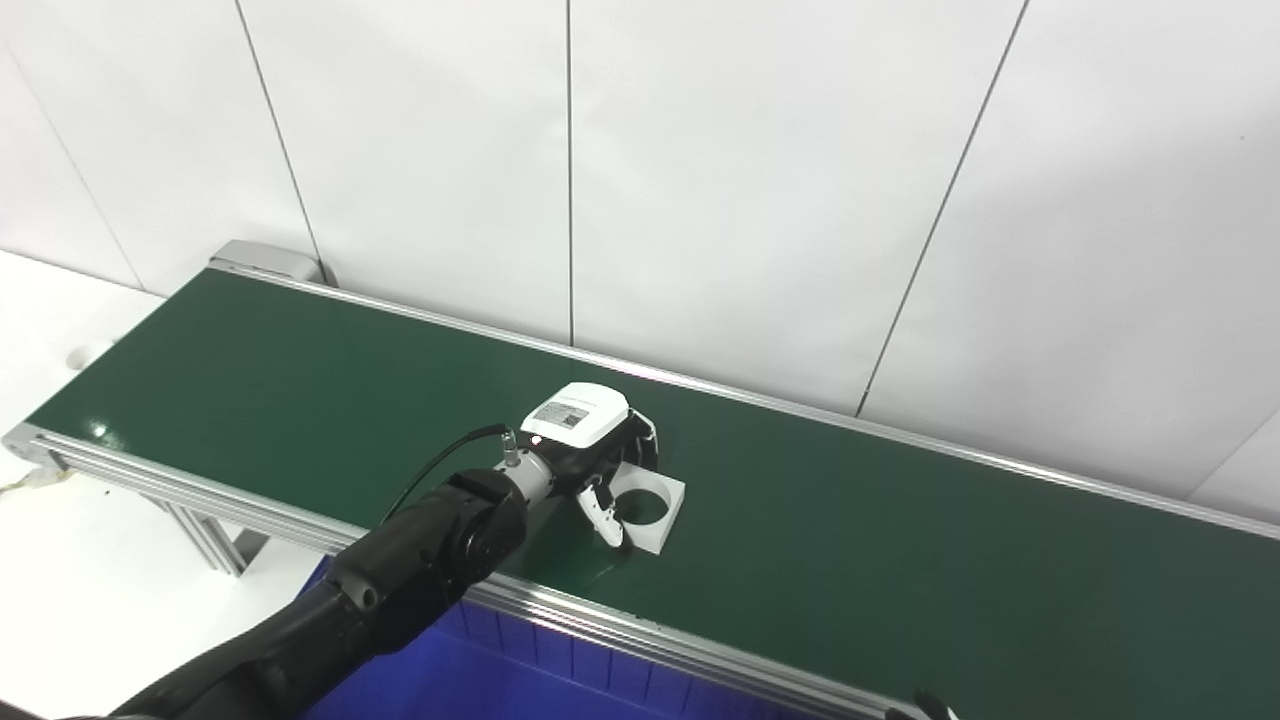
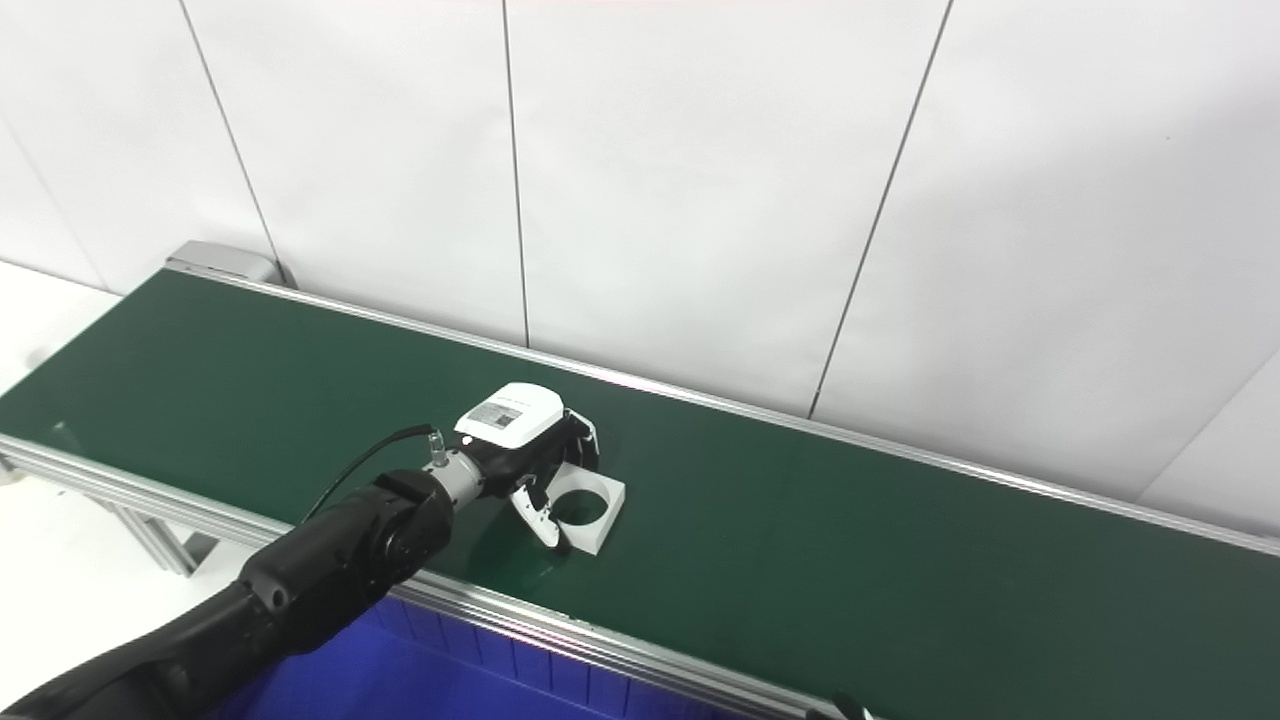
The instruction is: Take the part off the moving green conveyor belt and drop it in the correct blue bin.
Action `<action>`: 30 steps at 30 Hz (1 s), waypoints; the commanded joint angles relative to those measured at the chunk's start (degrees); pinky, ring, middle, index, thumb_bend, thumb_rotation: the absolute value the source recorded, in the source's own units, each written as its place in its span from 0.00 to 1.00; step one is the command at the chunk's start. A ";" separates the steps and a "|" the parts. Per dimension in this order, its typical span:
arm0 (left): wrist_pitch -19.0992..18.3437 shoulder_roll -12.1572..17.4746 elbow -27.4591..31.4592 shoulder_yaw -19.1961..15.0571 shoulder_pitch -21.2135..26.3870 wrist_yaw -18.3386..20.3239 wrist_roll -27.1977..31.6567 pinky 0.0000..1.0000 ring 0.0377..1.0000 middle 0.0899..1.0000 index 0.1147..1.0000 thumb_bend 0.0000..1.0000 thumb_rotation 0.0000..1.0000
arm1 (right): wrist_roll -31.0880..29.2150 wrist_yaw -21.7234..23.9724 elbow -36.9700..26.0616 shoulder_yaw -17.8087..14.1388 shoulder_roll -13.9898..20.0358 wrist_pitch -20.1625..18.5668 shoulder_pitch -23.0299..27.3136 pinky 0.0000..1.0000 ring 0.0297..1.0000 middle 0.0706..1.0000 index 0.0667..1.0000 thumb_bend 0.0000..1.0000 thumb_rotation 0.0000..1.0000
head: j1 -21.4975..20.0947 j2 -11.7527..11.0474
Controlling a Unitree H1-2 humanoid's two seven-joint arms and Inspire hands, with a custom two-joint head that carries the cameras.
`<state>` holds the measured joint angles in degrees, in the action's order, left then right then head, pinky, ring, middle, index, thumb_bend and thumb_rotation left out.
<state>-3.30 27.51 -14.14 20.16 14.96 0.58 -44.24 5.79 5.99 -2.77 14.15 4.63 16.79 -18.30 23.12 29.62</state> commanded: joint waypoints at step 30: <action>-4.75 -0.21 41.23 -14.45 -11.22 12.04 3.69 0.60 0.50 0.41 0.44 0.52 0.00 | -1.07 0.45 -2.80 -0.30 0.07 3.93 0.13 0.66 0.75 0.80 0.89 0.51 0.81 | -1.84 2.34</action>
<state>-8.32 27.16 24.12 6.64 3.54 12.61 -40.57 5.49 6.13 -3.81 13.97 4.77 17.64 -18.44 21.45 31.55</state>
